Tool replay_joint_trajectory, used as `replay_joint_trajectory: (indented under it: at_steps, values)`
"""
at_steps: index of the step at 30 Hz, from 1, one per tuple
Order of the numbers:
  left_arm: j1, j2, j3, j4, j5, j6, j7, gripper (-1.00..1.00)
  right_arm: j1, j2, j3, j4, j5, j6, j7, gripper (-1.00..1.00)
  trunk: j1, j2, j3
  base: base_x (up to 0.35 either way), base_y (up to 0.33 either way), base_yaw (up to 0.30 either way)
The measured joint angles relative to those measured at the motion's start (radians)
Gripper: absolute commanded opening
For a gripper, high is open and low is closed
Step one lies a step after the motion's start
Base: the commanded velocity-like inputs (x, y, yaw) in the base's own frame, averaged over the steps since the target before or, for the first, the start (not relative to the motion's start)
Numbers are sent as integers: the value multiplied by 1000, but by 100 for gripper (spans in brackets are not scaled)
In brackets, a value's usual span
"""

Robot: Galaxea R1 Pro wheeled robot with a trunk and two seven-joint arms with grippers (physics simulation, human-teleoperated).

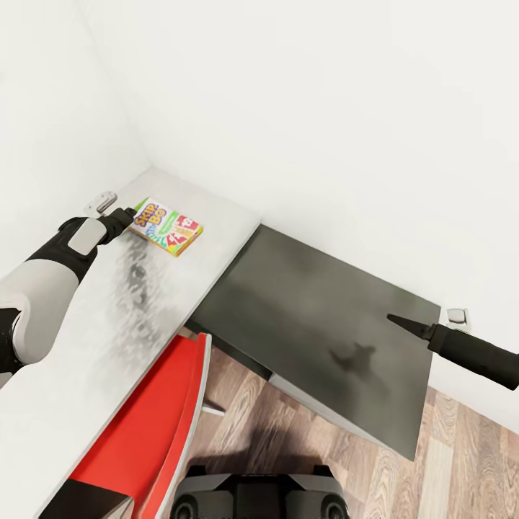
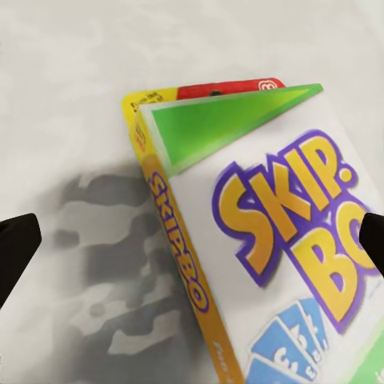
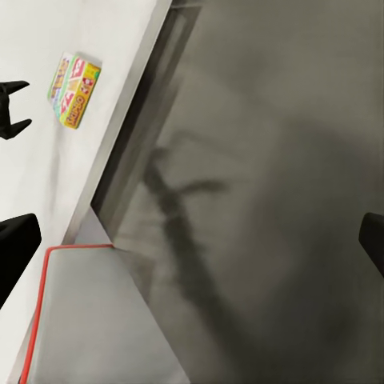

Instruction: Put all the toys in the child's room - the three board games (two on the bed and one on the table), the two jigsaw puzzles on the table, and the tennis ball on the table - inside the toy box on the table in the child's room.

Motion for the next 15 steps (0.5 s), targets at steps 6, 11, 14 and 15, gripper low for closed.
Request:
replay_joint_trajectory:
  at_steps: [6, 11, 14, 15]
  values:
    - [0, 1, 0, 0, 0, 0, 0, 100, 0, 0, -1, 0, 0, 0, 1, 100, 0, 0, -3, 0, 0, 0]
    - [0, 1, 0, 0, 0, 0, 0, 100, 0, 0, -1, 0, 0, 0, 1, 100, 0, 0, -4, 0, 0, 0]
    - [0, 1, 0, 0, 0, 0, 0, 100, 0, 0, -1, 0, 0, 0, 2, 100, 0, 0, -4, 0, 0, 0]
    - [-1, 1, 0, 0, 0, 0, 0, 100, 0, 0, -2, 0, 0, 0, 2, 100, 0, 0, -4, 0, 0, 0]
